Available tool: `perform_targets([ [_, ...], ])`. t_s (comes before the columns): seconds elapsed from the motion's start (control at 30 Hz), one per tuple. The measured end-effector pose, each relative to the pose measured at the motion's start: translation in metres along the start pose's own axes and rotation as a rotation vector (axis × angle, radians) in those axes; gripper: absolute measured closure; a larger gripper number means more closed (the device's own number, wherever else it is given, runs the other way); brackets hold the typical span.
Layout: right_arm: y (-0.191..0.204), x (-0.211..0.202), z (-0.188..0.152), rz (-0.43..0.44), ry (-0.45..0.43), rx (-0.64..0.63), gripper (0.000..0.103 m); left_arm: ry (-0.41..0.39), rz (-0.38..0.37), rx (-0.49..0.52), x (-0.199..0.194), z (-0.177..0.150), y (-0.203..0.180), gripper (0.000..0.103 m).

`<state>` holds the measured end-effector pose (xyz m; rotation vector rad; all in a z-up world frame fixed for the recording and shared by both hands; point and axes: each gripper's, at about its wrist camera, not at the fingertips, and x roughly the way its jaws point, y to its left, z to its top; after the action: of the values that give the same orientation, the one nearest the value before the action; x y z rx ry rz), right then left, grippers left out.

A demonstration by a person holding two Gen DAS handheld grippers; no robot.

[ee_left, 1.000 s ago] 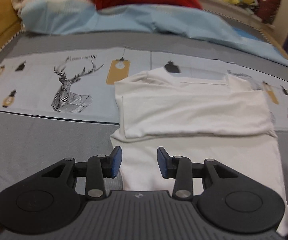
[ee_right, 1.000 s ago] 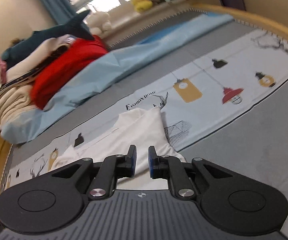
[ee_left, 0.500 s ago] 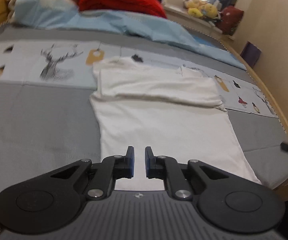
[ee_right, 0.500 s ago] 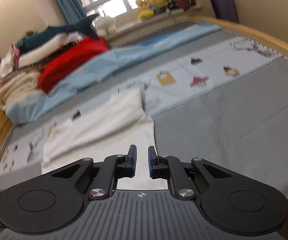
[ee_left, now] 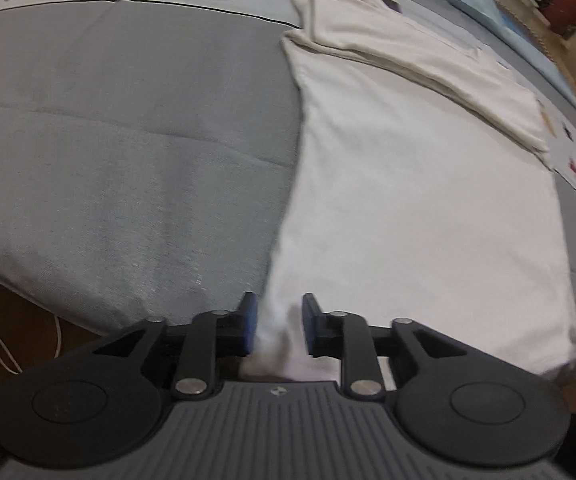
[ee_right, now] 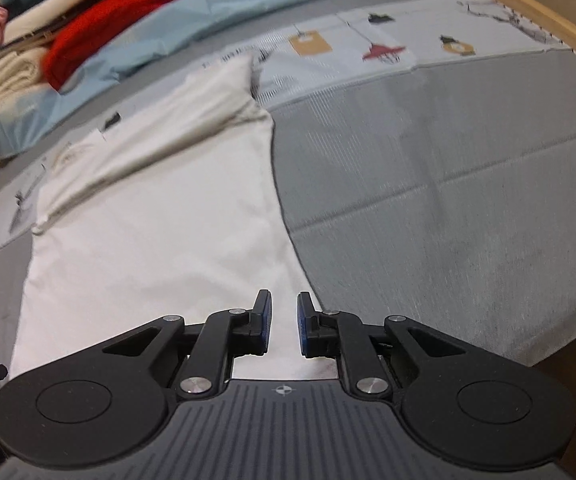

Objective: Fold small clothes
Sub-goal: 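Grasp the shirt hem corners with both grippers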

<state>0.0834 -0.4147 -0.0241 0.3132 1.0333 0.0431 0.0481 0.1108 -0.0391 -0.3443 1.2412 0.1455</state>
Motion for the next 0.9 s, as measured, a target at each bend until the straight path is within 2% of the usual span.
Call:
perform_targets([
  [0.13,-0.001,0.018,-0.001,-0.043,0.068,-0.018,0.079,0.021,0.005,-0.033,0.007,0.005,0.003,0.071],
  [0.3,-0.004,0.038,-0.006,-0.121,0.155,-0.048,0.078,0.081,0.041,0.001,0.023,0.001,0.000,0.072],
  [0.33,-0.005,0.040,-0.007,-0.133,0.169,-0.050,0.078,0.081,0.047,0.018,0.022,-0.002,-0.001,0.074],
  [0.4,-0.008,0.043,-0.010,-0.135,0.186,-0.041,0.078,0.092,0.028,0.042,0.021,-0.005,-0.004,0.098],
  [0.47,-0.007,0.042,-0.010,-0.129,0.185,-0.058,0.078,0.081,0.025,0.067,0.016,-0.009,-0.008,0.098],
  [0.53,-0.008,0.039,-0.011,-0.114,0.175,-0.054,0.095,0.047,0.028,0.083,0.006,-0.012,-0.010,0.098],
  [0.6,-0.013,0.032,-0.008,-0.094,0.139,-0.015,0.097,0.017,0.013,0.069,-0.002,-0.013,-0.008,0.098],
  [0.67,-0.019,0.026,-0.006,-0.074,0.113,0.030,0.097,0.021,0.024,0.055,-0.002,-0.014,-0.006,0.098],
  [0.77,-0.022,0.033,-0.008,-0.099,0.154,0.038,0.096,0.071,0.059,0.049,0.009,-0.013,-0.007,0.096],
  [0.87,-0.017,0.038,-0.010,-0.106,0.173,0.010,0.095,0.088,0.062,0.048,0.012,-0.014,-0.009,0.070],
  [0.9,-0.015,0.039,-0.011,-0.108,0.174,0.003,0.094,0.090,0.063,0.058,0.013,-0.015,-0.010,0.069],
])
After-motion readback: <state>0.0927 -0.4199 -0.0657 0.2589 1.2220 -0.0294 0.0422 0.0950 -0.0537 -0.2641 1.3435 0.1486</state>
